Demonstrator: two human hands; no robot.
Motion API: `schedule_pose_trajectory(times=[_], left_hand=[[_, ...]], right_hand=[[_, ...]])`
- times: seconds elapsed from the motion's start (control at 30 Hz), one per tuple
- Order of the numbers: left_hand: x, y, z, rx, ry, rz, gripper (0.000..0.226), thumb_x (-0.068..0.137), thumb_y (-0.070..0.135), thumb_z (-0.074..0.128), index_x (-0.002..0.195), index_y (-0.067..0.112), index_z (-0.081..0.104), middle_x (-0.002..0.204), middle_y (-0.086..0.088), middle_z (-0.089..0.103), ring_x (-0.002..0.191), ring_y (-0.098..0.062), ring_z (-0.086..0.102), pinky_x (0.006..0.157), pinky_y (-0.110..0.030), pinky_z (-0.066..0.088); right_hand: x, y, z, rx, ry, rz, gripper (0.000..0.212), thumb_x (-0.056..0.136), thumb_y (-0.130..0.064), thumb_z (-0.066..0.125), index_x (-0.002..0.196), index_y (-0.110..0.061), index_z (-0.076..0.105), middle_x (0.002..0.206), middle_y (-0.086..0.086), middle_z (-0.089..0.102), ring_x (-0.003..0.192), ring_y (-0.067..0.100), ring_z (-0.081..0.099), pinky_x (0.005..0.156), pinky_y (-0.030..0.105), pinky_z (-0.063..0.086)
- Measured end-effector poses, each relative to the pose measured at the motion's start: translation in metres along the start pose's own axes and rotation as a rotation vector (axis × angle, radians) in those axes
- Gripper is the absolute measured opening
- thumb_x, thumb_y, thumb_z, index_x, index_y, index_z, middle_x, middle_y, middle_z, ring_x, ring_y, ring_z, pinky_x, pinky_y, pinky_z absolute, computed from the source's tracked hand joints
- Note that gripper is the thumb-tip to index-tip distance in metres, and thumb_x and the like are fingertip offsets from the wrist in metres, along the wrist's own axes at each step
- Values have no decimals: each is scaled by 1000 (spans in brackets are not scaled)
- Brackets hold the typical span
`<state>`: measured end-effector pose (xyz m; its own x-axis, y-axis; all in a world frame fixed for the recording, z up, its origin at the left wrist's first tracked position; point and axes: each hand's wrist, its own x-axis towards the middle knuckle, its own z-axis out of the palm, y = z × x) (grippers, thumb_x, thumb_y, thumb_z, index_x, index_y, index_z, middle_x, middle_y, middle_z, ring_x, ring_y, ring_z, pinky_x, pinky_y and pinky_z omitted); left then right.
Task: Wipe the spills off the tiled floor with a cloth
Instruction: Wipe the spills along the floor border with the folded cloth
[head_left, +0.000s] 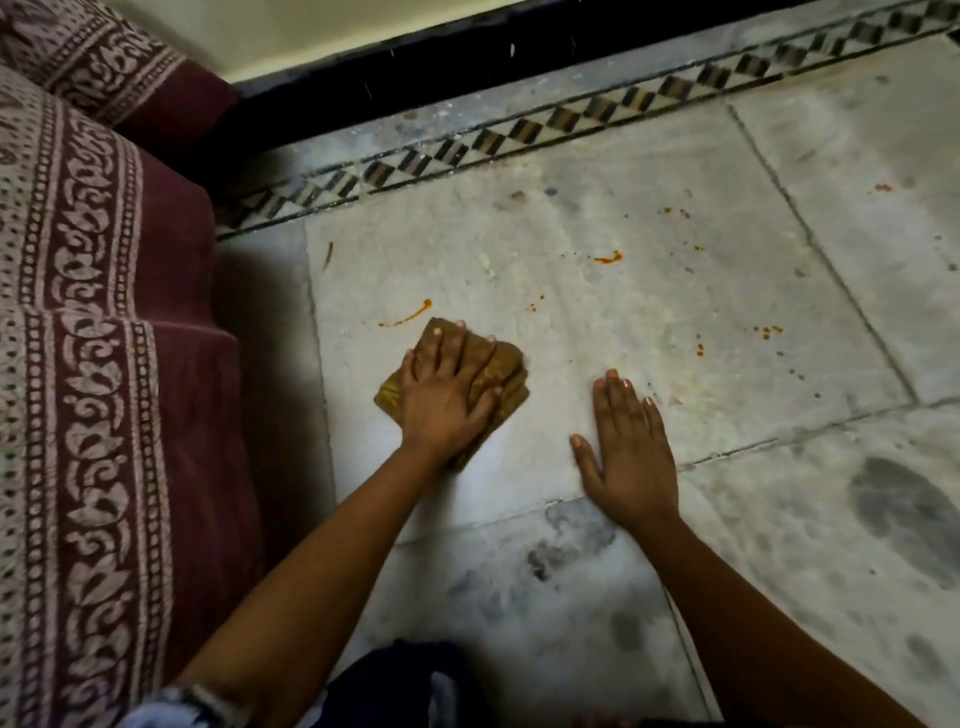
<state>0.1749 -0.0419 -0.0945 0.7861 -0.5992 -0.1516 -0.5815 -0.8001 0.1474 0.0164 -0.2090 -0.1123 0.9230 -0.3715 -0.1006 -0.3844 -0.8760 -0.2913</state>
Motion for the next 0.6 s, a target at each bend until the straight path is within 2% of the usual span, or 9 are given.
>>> schedule_pose_trajectory(times=[0.1, 0.17, 0.2, 0.3, 0.4, 0.47, 0.6], left_hand=[[-31, 9, 11, 11, -31, 134, 64, 86, 64, 27, 144, 42, 12, 156, 4, 3, 145, -24, 0, 114, -45, -2], [-55, -8, 15, 40, -51, 238, 64, 86, 65, 26, 143, 44, 9, 156, 5, 3, 145, -24, 1, 114, -45, -3], [-60, -21, 13, 36, -62, 237, 65, 85, 65, 26, 143, 44, 8, 155, 6, 2, 145, -24, 0, 114, -45, -3], [-56, -39, 3, 49, -102, 71, 66, 83, 67, 21, 143, 45, 4, 155, 8, -5, 144, -20, -6, 113, -48, -1], [-28, -34, -2, 17, -135, 10, 63, 88, 64, 28, 144, 45, 7, 158, 6, -5, 144, -21, -8, 113, -50, 0], [-2, -22, -6, -12, -147, 48, 61, 91, 59, 34, 144, 46, 7, 158, 5, -3, 144, -22, -8, 112, -51, 0], [27, 14, -4, 19, -151, 228, 62, 91, 56, 37, 145, 42, 10, 158, 2, -1, 144, -25, -8, 111, -51, -7]], right_hand=[[-2, 0, -3, -9, -5, -3, 69, 91, -47, 22, 148, -8, 20, 156, 11, 17, 144, 22, 15, 117, 36, 7], [-3, -2, -4, -6, -20, -4, 68, 92, -46, 22, 148, -8, 18, 156, 11, 14, 145, 22, 12, 118, 36, 6], [-2, -2, -3, 0, -17, -8, 67, 93, -45, 24, 148, -8, 17, 156, 11, 14, 145, 22, 12, 118, 37, 6], [-1, -1, 0, -8, -4, -17, 67, 93, -44, 26, 147, -5, 21, 155, 14, 18, 144, 25, 17, 117, 38, 7], [-1, -1, 1, -22, -9, -17, 68, 92, -44, 25, 146, -3, 25, 154, 16, 22, 143, 28, 22, 116, 38, 8], [0, -1, 1, -21, 19, -14, 68, 92, -44, 25, 146, -4, 24, 154, 15, 21, 143, 27, 21, 116, 38, 8], [0, -2, 2, -28, 12, -19, 69, 91, -45, 23, 148, -6, 21, 155, 13, 19, 144, 25, 18, 117, 38, 7]])
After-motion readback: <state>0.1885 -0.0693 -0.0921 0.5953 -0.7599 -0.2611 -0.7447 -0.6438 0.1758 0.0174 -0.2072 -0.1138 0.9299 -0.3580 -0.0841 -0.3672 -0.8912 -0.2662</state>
